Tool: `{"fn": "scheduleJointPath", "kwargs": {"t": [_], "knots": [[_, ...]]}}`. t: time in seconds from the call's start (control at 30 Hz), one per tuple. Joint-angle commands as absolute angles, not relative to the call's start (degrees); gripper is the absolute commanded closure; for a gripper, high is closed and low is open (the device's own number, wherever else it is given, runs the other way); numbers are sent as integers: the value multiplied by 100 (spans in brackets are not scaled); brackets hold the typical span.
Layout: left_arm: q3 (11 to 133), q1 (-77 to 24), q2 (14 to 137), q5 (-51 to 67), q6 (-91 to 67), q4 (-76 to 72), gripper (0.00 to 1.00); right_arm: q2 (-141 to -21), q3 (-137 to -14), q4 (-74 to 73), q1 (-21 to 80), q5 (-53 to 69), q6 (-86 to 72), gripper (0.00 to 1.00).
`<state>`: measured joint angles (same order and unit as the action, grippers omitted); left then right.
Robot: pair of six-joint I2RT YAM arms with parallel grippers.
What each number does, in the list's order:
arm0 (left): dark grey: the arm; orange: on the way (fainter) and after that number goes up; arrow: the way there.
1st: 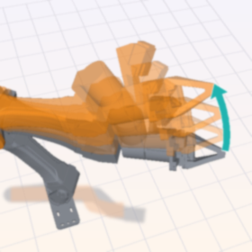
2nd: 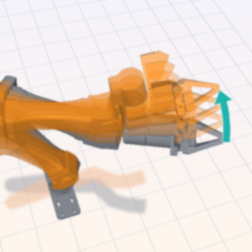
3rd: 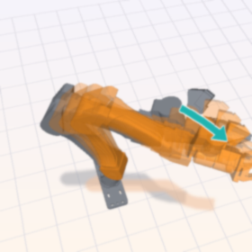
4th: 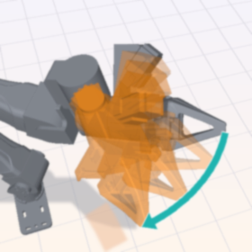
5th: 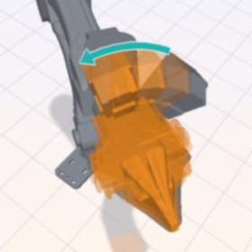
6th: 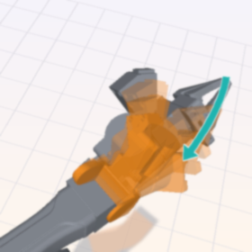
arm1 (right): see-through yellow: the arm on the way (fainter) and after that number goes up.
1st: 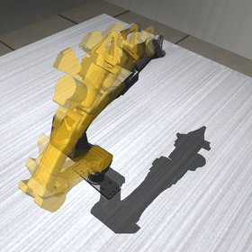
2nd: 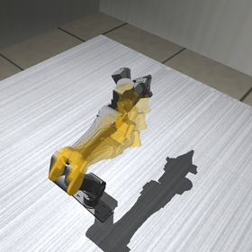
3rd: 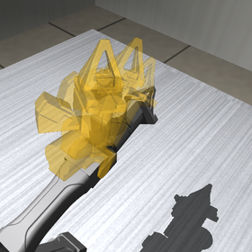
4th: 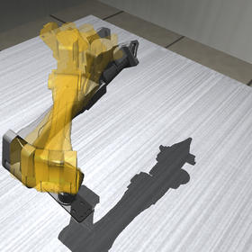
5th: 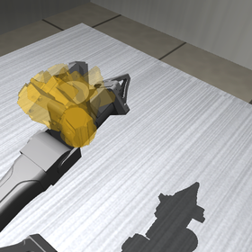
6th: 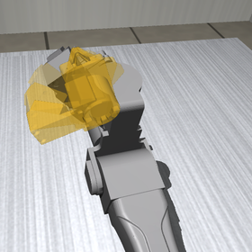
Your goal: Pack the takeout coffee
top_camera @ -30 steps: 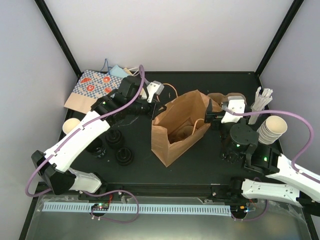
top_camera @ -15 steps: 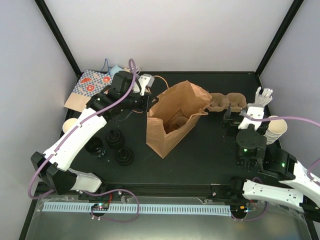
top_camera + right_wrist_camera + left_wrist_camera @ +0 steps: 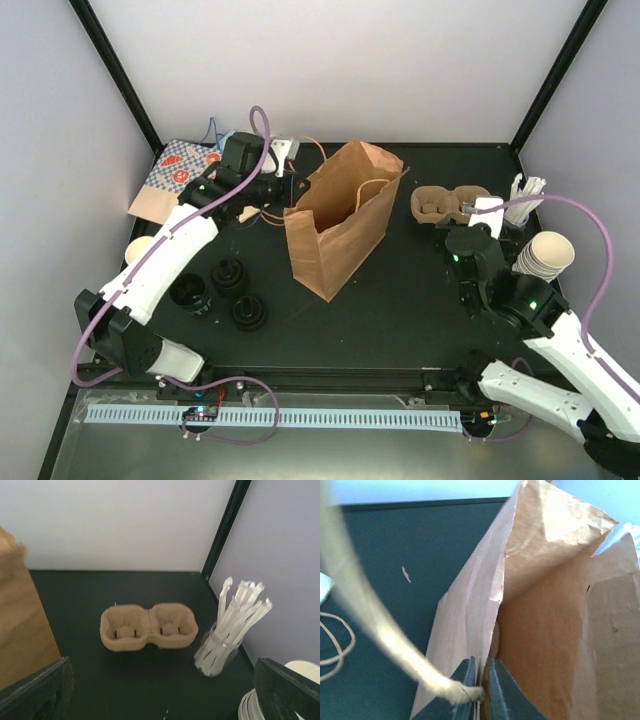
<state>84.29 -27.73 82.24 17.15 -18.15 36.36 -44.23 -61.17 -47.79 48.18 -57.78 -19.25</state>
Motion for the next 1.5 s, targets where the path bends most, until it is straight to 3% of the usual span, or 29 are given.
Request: {"fn": "scheduleJointPath", "kwargs": {"t": [0.0,0.23,0.7,1.0,1.23,1.47], "knots": [[8641,-2656,8185,1657,-1901,3358,84,-4675,-6275,-5031,4045,-4187,-2123,0],[8376,-2645,7695,1636,-1883,3340,50,-5405,-6909,-5766,3821,-3155,-2491,0],[7594,-2646,5837,1455,-1989,3911,2,-5630,-6776,-5808,3822,-2963,-2683,0],[6387,-2646,4652,1006,-2032,4435,1,-5928,-6848,-5875,3823,-2712,-3003,0],[5692,-2644,3978,728,-1888,4447,1,-6612,-7715,-6624,3818,-2538,-3418,0],[5114,-2645,3607,729,-1890,4180,1,-6563,-7409,-6325,3762,-2704,-3294,0]]}}
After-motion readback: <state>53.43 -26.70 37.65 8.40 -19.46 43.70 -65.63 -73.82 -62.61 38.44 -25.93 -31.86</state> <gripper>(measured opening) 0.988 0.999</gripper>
